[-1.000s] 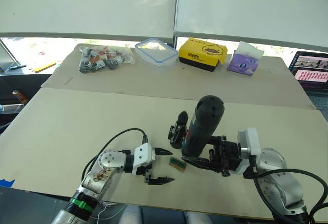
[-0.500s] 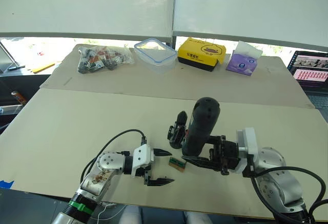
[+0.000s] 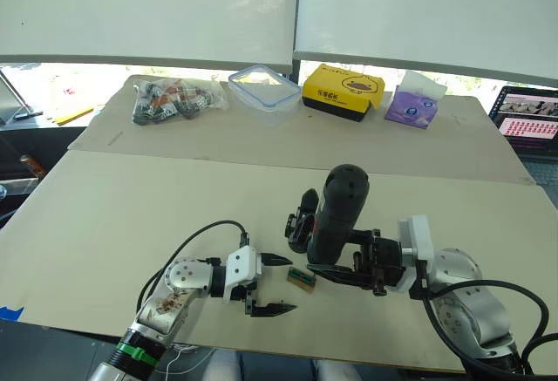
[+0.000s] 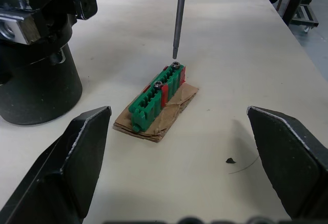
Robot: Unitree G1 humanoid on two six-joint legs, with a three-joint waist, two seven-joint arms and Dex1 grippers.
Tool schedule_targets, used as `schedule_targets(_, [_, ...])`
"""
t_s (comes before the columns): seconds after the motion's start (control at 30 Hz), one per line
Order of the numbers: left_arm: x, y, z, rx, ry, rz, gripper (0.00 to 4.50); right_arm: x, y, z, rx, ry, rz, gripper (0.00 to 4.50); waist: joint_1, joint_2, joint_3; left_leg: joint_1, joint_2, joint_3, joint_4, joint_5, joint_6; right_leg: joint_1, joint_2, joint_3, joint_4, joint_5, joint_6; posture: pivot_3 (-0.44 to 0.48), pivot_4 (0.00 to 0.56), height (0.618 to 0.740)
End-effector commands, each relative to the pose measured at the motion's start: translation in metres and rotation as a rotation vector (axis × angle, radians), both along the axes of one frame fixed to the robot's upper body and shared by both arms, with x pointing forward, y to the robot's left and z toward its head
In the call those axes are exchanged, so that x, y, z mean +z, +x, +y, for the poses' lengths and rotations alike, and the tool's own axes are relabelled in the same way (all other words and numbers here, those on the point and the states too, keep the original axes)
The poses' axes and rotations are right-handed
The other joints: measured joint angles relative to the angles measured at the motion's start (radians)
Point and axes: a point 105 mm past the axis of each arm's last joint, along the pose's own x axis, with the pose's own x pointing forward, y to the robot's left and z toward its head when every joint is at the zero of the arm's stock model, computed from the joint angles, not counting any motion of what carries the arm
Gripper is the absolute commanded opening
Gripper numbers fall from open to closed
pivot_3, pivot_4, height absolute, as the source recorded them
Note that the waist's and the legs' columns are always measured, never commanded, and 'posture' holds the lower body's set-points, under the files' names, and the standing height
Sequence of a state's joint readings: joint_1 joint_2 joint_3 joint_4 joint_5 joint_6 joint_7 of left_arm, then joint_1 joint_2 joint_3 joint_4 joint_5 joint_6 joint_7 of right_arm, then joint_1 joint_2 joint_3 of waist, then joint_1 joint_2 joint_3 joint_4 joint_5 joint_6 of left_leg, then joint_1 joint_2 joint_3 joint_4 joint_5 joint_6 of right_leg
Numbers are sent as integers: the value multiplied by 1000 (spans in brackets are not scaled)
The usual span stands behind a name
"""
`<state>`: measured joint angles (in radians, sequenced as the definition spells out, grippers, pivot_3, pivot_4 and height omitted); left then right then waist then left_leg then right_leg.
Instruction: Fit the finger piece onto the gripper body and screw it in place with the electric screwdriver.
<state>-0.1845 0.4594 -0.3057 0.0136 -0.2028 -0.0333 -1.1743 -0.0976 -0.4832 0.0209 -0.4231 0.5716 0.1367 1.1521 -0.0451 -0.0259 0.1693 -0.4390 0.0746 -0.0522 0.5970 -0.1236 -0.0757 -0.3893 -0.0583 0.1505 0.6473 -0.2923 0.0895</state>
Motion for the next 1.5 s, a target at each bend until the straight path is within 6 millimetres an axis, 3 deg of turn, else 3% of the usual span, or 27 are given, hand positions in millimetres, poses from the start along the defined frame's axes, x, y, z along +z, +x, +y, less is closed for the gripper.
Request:
schedule_targets(0.03, [-20,-8,2,0,34,71,4500,14,-3,1,11,30,-81,1906,0,0,0,0,0,0,0,0,0,0,0,0,0,0,0,0,150,740])
schedule_targets(1.5, [-26,-10,2,7,37,74,4500,7,-4,2,20,17,-44,1906,1,3,-3,0,0,0,0,0,0,0,0,0,-1,0,0,0,150,740])
